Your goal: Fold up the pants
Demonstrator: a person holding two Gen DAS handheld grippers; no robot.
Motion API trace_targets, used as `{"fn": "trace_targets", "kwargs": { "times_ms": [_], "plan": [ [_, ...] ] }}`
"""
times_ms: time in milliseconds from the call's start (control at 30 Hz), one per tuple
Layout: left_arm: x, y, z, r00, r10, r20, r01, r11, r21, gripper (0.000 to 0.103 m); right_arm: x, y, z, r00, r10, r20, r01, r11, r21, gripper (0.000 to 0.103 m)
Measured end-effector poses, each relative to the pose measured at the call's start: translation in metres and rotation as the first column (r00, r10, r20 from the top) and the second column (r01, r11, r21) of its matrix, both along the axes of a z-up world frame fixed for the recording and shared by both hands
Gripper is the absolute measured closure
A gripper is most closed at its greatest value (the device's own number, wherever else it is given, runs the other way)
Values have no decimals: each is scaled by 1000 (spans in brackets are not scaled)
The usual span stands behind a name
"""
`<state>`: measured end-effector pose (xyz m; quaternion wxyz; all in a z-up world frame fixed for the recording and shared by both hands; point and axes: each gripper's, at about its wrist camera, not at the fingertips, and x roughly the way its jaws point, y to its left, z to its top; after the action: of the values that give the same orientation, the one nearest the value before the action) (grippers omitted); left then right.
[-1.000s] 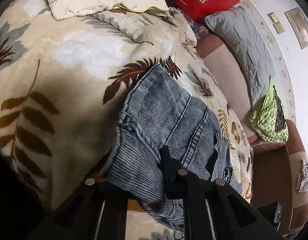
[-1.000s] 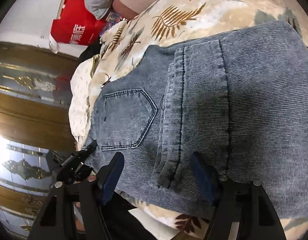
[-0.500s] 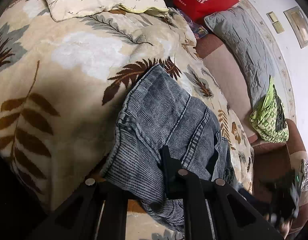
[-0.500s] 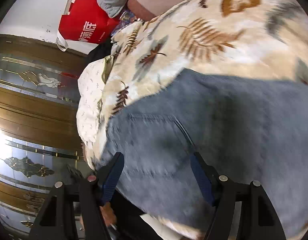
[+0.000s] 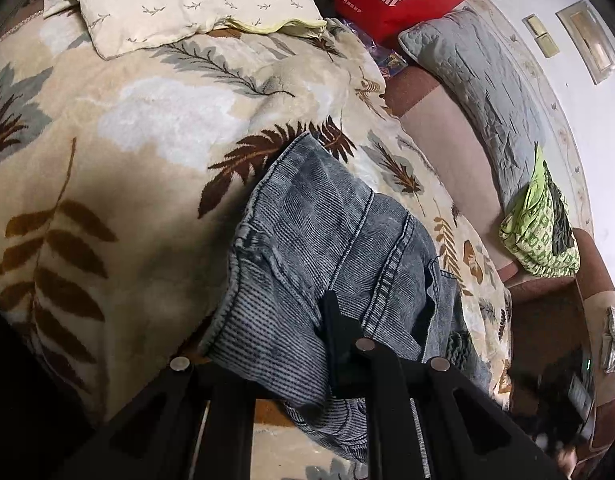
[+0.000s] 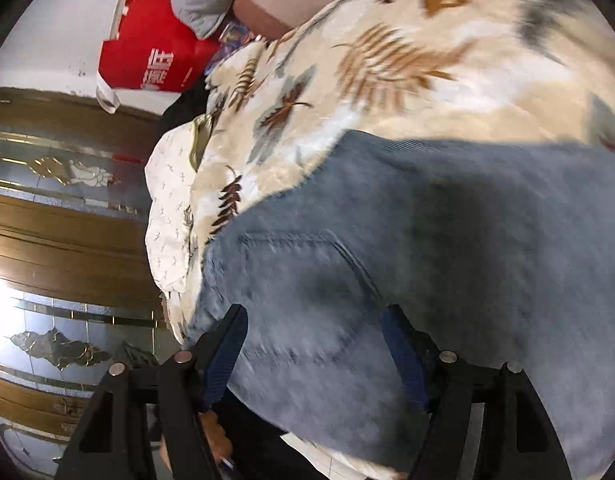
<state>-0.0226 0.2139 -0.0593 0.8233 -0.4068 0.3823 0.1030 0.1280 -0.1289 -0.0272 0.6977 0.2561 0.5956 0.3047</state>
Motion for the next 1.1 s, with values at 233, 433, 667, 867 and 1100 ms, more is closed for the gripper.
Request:
{"fn": "trace_targets", "kwargs": {
  "times_ms": [233,433,667,867,1100],
  "plan": [
    [-1,-9,18,1000,6,1,-6,998,60,90,-43,-42,-22,999,-24,46,26,999,-42,30],
    [3,-30,53,999,-22,24,17,984,177,91,-48,-59,-33,997,-51,58,49,998,40,31],
    [22,-110,116,976,-198,93,142,897,419,91,-53,-107,-31,980,-197,13,187,948,259,31],
    [31,-221,138,888,-452,81,319,735,598,91,-79,-201,-7,897,-437,65,389,852,351,31],
    [52,-350,66,701,-699,-144,649,540,536,90,-110,-287,-16,769,-639,27,586,720,371,31]
  ]
}}
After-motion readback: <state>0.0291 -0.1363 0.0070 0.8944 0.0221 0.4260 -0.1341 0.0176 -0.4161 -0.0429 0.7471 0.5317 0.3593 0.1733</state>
